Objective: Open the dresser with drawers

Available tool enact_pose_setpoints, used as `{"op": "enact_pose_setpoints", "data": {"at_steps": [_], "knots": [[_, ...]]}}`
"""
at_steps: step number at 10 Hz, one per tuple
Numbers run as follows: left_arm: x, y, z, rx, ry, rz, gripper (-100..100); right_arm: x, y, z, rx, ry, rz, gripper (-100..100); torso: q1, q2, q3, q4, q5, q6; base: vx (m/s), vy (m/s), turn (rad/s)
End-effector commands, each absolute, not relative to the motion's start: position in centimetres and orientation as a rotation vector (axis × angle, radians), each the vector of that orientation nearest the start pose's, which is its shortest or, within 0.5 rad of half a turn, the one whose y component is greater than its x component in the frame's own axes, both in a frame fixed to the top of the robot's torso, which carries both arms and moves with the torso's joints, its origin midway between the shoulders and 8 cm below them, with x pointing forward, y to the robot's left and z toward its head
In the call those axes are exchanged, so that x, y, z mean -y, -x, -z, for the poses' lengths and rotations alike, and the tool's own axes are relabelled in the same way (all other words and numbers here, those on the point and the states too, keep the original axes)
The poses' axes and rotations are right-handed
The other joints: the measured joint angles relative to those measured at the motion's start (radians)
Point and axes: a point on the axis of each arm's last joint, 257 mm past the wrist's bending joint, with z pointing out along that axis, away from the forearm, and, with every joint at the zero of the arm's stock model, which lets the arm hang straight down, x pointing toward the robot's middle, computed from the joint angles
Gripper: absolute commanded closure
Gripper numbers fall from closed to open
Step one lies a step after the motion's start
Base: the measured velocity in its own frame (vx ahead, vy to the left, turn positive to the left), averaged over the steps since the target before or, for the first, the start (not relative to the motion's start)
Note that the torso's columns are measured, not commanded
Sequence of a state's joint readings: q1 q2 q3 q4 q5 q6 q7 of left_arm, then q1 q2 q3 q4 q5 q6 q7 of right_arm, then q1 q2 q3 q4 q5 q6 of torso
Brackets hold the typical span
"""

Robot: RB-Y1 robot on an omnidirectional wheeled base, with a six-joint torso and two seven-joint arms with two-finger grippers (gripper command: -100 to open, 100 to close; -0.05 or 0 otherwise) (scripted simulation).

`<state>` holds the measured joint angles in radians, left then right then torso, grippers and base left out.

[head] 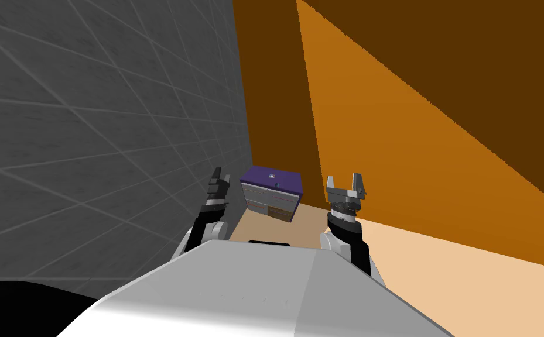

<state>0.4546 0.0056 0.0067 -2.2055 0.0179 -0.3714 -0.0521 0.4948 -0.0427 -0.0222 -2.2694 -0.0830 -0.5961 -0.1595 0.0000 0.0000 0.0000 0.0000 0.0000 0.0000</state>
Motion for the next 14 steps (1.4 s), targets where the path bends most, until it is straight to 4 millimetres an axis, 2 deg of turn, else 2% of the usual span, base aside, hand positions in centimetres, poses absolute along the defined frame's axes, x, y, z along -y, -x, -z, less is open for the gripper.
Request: {"op": "enact_pose_setpoints", "data": {"at_steps": [1, 9, 10, 11, 14], "knots": [[-28.5, -38.1, 2.0, -0.731, 0.774, 1.236, 0, 29.0, -32.7, -4.0, -0.490, -0.656, -1.504, 0, 0.000, 0.040, -0.082, 0.041, 0.000, 0.000, 0.000, 0.000, 0.000], [-28.5, -38.1, 2.0, -0.731, 0.773, 1.236, 0, 29.0, -32.7, -4.0, -0.490, -0.656, -1.504, 0, 0.000, 0.618, -1.234, 0.617, 0.000, 0.000, 0.000, 0.000, 0.000], [-28.3, -38.5, 3.3, -0.773, 0.750, 1.228, -100, 29.0, -32.7, -4.0, -0.490, -0.656, -1.504, 0, 0.000, 0.691, -1.382, 0.691, 0.000, 0.000, 0.042, -0.022, -0.022], [-28.2, -38.6, 3.9, -0.789, 0.742, 1.224, -100, 29.0, -32.7, -4.0, -0.490, -0.657, -1.504, 0, -0.001, 0.723, -1.452, 0.724, 0.000, 0.000, 0.070, -0.029, -0.018], [-28.1, -39.1, 6.3, -0.843, 0.720, 1.209, -100, 29.0, -32.7, -4.0, -0.490, -0.657, -1.504, 0, 0.000, 0.737, -1.476, 0.738, 0.000, 0.000, 0.062, -0.023, -0.017]]}}
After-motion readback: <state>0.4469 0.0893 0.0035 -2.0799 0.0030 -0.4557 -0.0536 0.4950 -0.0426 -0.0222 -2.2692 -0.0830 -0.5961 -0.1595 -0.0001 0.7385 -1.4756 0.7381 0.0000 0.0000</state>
